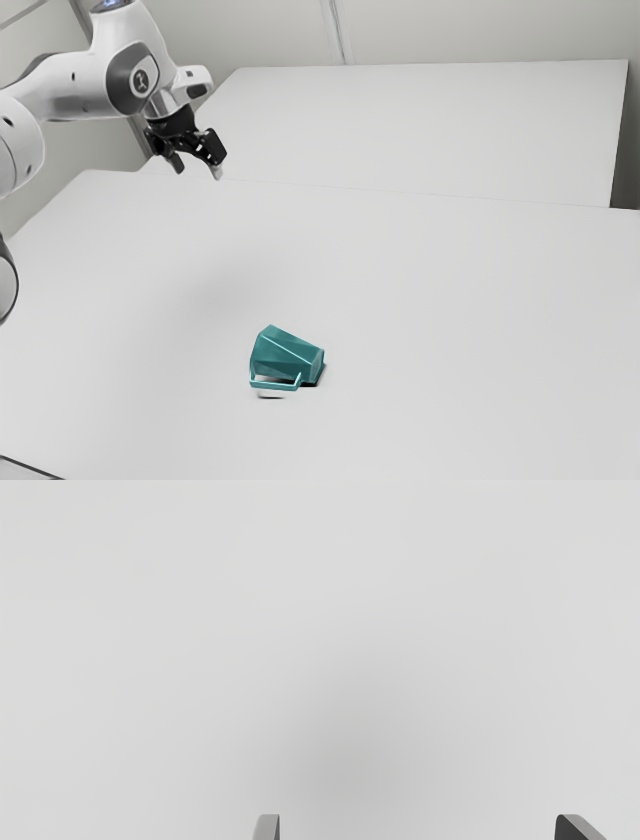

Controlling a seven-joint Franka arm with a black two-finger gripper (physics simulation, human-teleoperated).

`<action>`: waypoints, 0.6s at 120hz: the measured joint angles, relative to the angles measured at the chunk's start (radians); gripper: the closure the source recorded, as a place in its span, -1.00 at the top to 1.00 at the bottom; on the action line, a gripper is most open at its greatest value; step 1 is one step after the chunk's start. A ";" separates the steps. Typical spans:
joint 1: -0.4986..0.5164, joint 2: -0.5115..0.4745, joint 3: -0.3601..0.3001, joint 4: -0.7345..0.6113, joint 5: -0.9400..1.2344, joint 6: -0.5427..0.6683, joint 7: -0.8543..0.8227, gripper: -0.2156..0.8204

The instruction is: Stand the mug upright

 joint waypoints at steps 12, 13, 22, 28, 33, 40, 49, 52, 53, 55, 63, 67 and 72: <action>-0.001 -0.023 -0.003 -0.030 -0.022 0.016 0.003 0.58; -0.002 -0.026 -0.004 -0.033 -0.025 0.017 0.003 0.58; -0.011 -0.070 -0.003 -0.101 -0.098 0.019 0.008 0.58; -0.010 -0.099 -0.003 -0.167 -0.155 0.016 0.011 0.58; -0.009 -0.134 -0.004 -0.242 -0.199 0.017 0.014 0.58; -0.009 -0.189 -0.004 -0.354 -0.267 0.019 0.017 0.58; -0.008 -0.285 -0.005 -0.498 -0.323 0.023 0.020 0.58; -0.007 -0.322 -0.007 -0.551 -0.335 0.027 0.021 0.58; -0.007 -0.333 -0.008 -0.568 -0.339 0.029 0.021 0.58; -0.006 -0.351 -0.011 -0.599 -0.345 0.033 0.022 0.58; -0.008 -0.388 -0.021 -0.686 -0.368 0.046 0.024 0.58; -0.008 -0.394 -0.023 -0.727 -0.383 0.055 0.025 0.58; -0.008 -0.393 -0.024 -0.767 -0.404 0.065 0.027 0.58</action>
